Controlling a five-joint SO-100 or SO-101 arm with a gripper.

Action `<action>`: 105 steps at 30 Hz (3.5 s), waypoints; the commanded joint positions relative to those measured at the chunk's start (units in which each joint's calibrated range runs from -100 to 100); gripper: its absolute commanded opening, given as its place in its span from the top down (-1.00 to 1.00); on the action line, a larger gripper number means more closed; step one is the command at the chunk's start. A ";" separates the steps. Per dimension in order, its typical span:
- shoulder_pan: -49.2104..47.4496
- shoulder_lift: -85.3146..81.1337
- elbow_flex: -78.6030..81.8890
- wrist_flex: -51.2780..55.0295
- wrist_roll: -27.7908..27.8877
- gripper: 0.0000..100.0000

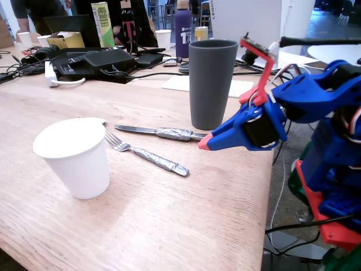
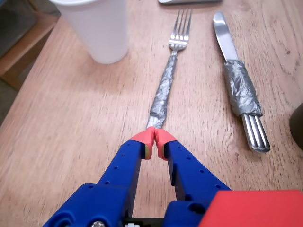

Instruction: Grab the fork and place it in gray glass

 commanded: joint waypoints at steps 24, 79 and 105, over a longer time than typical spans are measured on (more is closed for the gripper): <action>-0.07 -1.66 0.43 0.10 0.20 1.00; -1.25 101.51 -125.48 42.14 -2.83 1.00; 9.07 114.55 -117.46 23.83 -0.34 1.00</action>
